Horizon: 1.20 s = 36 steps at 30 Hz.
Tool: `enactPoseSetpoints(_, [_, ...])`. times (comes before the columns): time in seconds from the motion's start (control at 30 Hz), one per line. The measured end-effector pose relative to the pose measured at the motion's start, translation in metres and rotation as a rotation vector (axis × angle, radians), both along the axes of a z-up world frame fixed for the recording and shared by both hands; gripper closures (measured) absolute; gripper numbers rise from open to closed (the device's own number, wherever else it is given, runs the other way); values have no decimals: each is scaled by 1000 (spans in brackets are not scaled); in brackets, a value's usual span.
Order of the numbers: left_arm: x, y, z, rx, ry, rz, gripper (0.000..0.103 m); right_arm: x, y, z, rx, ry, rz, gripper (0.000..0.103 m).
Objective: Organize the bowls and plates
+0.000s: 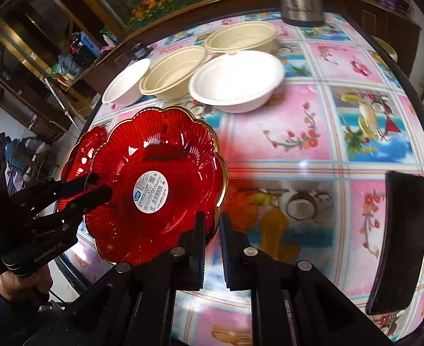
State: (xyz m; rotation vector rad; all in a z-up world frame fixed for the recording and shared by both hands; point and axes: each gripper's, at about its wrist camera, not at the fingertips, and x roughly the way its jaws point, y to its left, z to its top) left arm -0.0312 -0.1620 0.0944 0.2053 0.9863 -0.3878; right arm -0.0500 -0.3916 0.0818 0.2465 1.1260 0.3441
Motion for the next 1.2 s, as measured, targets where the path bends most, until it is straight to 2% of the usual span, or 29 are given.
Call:
enactPoseSetpoints(0.33, [0,47,11,-13,-31,113,70,21,45,18,-29,-34,101,92])
enactPoseSetpoints(0.6, [-1,94,11,-23,-32,213,70,39,98,27,-57,-54,203,92])
enactPoseSetpoints(0.9, [0,147,-5,-28,6,312,70,55,157,13,-70,-33,298,92])
enactPoseSetpoints(1.2, [12,168,-24,-22,48,336,70,71,193,-7,-112,-5,339,92])
